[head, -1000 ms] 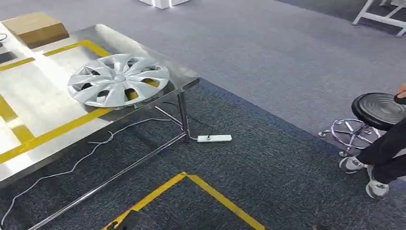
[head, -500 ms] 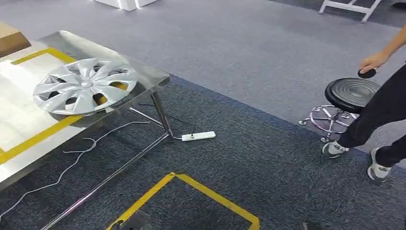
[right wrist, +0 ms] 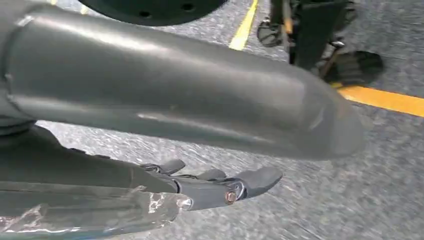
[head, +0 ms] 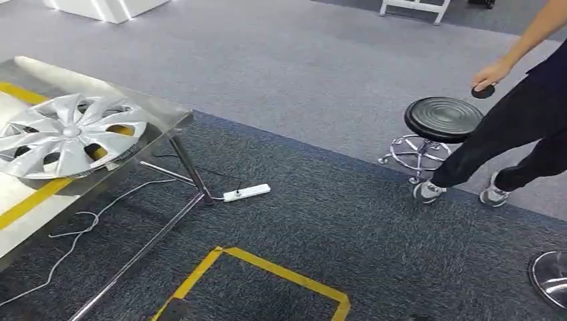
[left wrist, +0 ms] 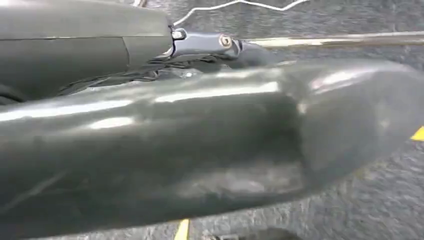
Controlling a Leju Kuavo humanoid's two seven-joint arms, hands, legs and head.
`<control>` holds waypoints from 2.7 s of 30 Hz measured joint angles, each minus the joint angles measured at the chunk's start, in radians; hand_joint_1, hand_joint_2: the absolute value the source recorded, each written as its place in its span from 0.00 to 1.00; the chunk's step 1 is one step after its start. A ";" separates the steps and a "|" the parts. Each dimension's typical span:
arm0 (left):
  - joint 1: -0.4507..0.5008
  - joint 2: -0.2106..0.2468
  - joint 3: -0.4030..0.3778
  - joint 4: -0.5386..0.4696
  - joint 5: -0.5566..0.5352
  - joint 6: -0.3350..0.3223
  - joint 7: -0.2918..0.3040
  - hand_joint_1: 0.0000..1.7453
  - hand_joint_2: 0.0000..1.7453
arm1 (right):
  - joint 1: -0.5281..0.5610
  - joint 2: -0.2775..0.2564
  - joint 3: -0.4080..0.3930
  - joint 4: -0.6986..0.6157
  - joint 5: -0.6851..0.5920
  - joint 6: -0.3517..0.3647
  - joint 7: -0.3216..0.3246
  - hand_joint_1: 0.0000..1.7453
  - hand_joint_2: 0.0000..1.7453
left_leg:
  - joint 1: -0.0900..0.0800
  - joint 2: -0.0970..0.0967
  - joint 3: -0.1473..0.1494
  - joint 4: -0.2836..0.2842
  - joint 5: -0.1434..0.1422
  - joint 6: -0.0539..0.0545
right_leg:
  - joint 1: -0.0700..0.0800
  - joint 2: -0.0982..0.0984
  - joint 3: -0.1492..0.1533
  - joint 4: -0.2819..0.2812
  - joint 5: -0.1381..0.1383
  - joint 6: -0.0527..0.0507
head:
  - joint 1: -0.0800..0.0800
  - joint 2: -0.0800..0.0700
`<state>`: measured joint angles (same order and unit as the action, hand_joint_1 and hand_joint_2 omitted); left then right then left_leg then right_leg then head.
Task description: Take the parts from the cabinet and place them on the table.
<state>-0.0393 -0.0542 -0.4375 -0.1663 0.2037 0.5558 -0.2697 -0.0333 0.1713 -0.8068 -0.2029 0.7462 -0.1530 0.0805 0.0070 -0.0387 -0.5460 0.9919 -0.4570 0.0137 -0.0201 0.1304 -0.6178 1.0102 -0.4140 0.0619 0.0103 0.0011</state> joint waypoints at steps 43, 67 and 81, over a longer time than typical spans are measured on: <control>-0.036 -0.029 -0.073 0.002 -0.099 -0.095 0.146 0.00 0.00 | -0.014 -0.043 -0.022 0.001 -0.013 -0.011 -0.029 0.00 0.00 | -0.014 0.115 0.015 0.008 -0.016 -0.014 | 0.006 -0.170 0.029 0.017 -0.024 -0.007 | 0.011 0.000; -0.031 -0.035 -0.077 0.000 -0.138 -0.014 0.157 0.00 0.00 | -0.025 -0.047 -0.020 0.001 0.047 0.019 -0.060 0.00 0.00 | -0.007 0.064 -0.006 0.005 0.002 0.012 | 0.002 -0.122 -0.146 0.329 -0.155 0.009 | 0.015 0.000; -0.027 -0.045 -0.096 0.000 -0.130 -0.069 0.184 0.00 0.00 | -0.040 -0.050 -0.010 0.001 0.061 0.003 -0.134 0.00 0.00 | -0.007 0.049 -0.125 0.294 -0.155 -0.039 | 0.007 -0.103 0.026 0.017 -0.024 -0.045 | 0.007 0.000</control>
<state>-0.0659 -0.0992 -0.5333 -0.1659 0.0740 0.4868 -0.0858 -0.0730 0.1213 -0.8167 -0.2018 0.8068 -0.1499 -0.0538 0.0002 0.0102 -0.6713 1.2862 -0.6117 -0.0254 -0.0130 0.0271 -0.5916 1.0274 -0.4375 0.0169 0.0175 0.0011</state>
